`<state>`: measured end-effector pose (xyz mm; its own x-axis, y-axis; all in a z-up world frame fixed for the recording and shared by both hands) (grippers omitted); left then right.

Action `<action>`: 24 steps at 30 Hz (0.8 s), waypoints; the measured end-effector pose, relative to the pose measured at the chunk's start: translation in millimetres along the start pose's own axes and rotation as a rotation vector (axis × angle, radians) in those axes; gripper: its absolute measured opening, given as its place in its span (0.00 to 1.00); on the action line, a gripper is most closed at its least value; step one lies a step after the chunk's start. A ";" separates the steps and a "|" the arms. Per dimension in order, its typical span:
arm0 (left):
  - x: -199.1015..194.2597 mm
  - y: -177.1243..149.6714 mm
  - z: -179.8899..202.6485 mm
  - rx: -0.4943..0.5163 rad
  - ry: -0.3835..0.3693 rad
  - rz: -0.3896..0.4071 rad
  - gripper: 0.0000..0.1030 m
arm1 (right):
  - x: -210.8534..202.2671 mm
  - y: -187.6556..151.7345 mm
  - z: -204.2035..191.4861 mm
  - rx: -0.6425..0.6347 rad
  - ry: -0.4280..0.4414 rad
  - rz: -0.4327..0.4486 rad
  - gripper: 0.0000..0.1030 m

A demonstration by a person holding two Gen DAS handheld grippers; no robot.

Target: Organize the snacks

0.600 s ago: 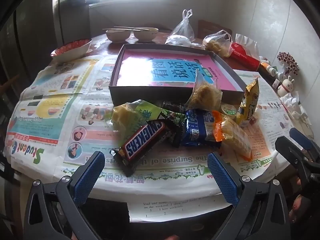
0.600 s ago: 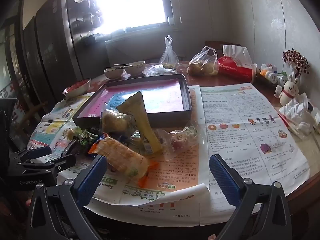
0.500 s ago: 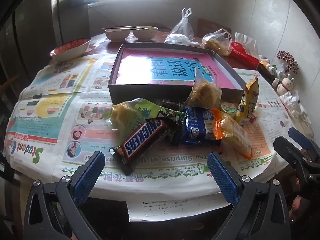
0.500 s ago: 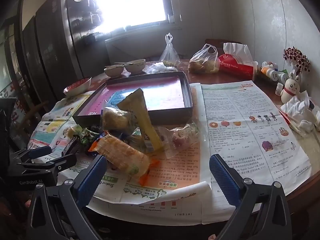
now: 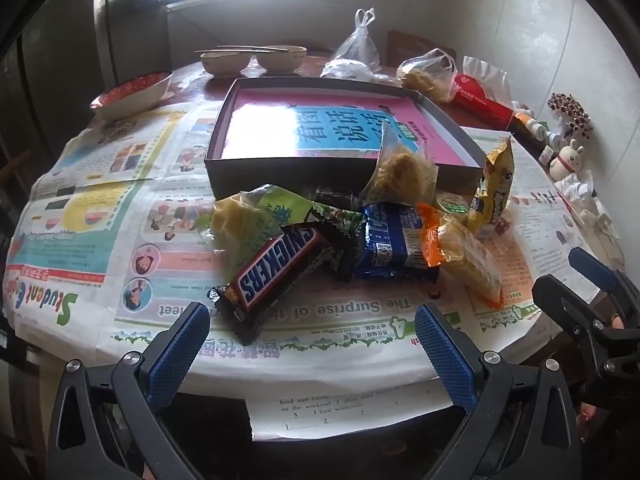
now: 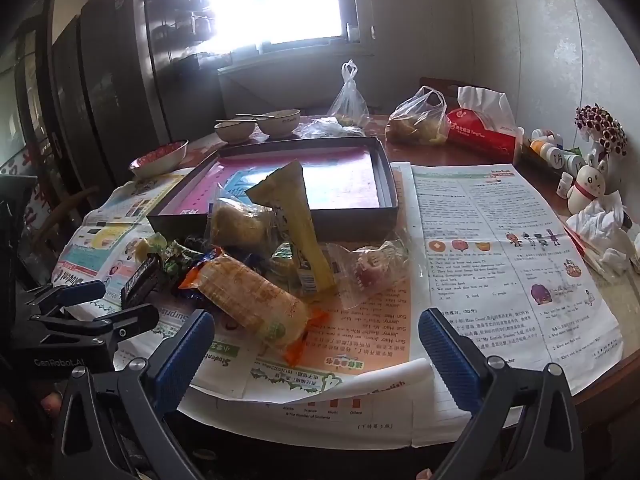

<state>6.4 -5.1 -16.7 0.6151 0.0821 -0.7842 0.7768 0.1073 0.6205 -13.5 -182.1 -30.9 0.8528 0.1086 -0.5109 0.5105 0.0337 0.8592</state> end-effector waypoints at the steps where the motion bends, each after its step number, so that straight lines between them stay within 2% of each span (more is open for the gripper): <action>1: -0.6 -0.3 0.6 0.001 0.000 0.000 0.99 | -0.2 -0.1 -0.4 -0.002 0.000 0.000 1.00; 24: -6.0 1.0 3.1 0.012 0.003 0.006 0.99 | -3.2 0.4 -4.4 -0.022 -0.003 0.008 1.00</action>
<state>3.9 -8.5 -11.3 0.6198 0.0853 -0.7801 0.7744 0.0946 0.6256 -16.5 -178.0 -28.8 0.8572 0.1062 -0.5039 0.5010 0.0545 0.8638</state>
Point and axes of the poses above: each gripper's, at about its wrist camera, not at the fingertips, and x roughly the way its jaws point, z to its right, y to its top, the point moved 1 cm from there along x, roughly the way its jaws point, and after that the axes turned 7 degrees about y, right-handed, at the moved point
